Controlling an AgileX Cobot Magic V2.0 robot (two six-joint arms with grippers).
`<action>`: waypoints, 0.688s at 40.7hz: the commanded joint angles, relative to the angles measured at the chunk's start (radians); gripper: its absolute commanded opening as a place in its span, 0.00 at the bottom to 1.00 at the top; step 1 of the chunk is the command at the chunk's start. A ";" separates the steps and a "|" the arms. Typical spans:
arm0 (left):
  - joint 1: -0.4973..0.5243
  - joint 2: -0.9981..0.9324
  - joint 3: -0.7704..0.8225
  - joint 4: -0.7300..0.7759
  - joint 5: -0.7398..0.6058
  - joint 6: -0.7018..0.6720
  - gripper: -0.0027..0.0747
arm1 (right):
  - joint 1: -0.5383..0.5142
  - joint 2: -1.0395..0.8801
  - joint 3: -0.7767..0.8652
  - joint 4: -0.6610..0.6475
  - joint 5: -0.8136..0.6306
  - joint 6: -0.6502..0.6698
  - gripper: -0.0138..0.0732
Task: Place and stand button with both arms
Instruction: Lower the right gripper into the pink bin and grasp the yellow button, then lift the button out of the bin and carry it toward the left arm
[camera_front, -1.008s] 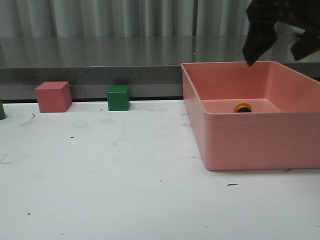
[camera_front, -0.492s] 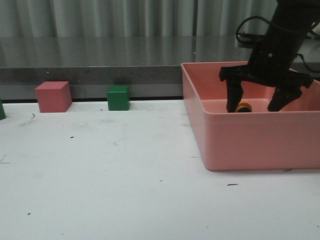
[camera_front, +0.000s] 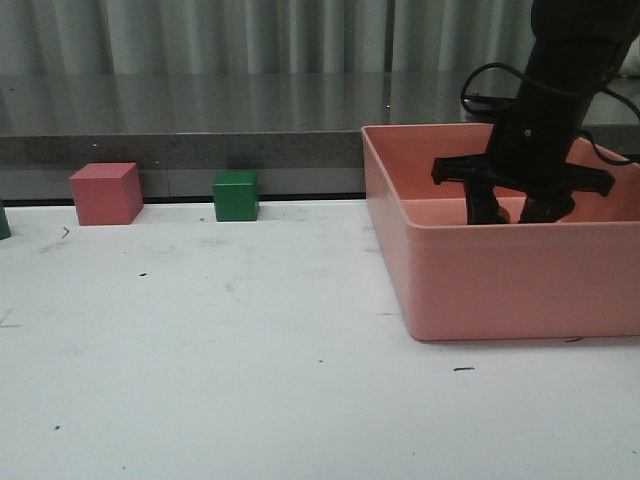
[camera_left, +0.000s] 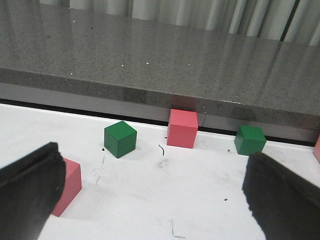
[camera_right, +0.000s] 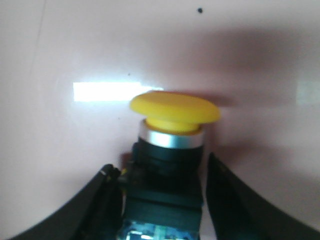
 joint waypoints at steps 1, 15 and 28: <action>0.002 0.012 -0.035 -0.002 -0.080 -0.007 0.93 | -0.005 -0.077 -0.049 0.000 0.014 -0.002 0.51; 0.002 0.012 -0.035 -0.002 -0.080 -0.007 0.93 | 0.011 -0.291 -0.044 0.000 0.055 -0.002 0.51; 0.002 0.012 -0.035 -0.002 -0.080 -0.007 0.93 | 0.140 -0.441 -0.044 0.006 0.081 -0.003 0.51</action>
